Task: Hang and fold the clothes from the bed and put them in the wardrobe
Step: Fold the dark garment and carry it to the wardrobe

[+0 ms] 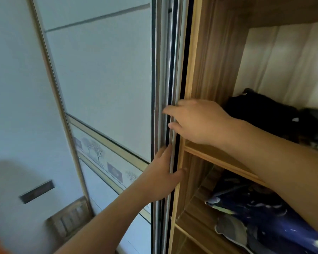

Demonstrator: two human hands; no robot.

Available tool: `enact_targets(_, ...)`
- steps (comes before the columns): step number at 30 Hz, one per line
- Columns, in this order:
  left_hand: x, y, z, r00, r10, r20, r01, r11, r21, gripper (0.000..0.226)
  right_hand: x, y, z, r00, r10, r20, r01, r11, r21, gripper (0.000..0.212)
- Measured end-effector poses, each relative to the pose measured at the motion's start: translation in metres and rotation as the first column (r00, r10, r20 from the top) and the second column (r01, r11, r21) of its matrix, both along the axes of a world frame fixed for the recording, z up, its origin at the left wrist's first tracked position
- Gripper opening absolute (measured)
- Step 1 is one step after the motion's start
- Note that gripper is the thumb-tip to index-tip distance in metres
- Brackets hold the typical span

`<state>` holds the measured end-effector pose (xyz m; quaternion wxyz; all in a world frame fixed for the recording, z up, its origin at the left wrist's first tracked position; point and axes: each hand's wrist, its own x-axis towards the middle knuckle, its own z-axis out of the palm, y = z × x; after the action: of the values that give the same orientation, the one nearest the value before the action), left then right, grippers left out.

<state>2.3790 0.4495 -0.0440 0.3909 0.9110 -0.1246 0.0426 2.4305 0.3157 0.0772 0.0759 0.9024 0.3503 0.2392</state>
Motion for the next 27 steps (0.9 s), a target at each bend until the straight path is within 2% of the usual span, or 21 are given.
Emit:
enact_targets(5,0.004,-0.003,-0.009,1.000,-0.001,-0.025,-0.002,0.990,-0.144,0.075,0.015,0.005,-0.001,0.995,-0.018,0.094,0.028,0.994,-0.104,0.027)
enact_targets(8,0.008,-0.004,-0.014,0.999,0.029,-0.031,-0.033,0.985,-0.169,0.078,0.016,0.005,-0.003,0.984,-0.029,0.176,0.054,0.989,-0.137,0.025)
enact_targets(15,0.007,-0.015,-0.010,0.998,0.041,-0.045,-0.050,0.974,-0.222,0.069,-0.001,-0.011,-0.003,0.980,-0.101,0.171,0.131,0.976,-0.174,0.018)
enact_targets(21,-0.010,-0.042,-0.012,1.000,0.006,0.021,0.000,0.961,-0.276,0.060,-0.032,-0.047,-0.007,0.967,-0.196,0.160,0.219,0.966,-0.140,0.013)
enact_targets(27,-0.031,-0.083,-0.010,0.988,-0.146,0.060,0.157,0.947,-0.282,0.060,-0.075,-0.102,-0.011,0.947,-0.303,0.109,0.306,0.952,-0.010,0.011)
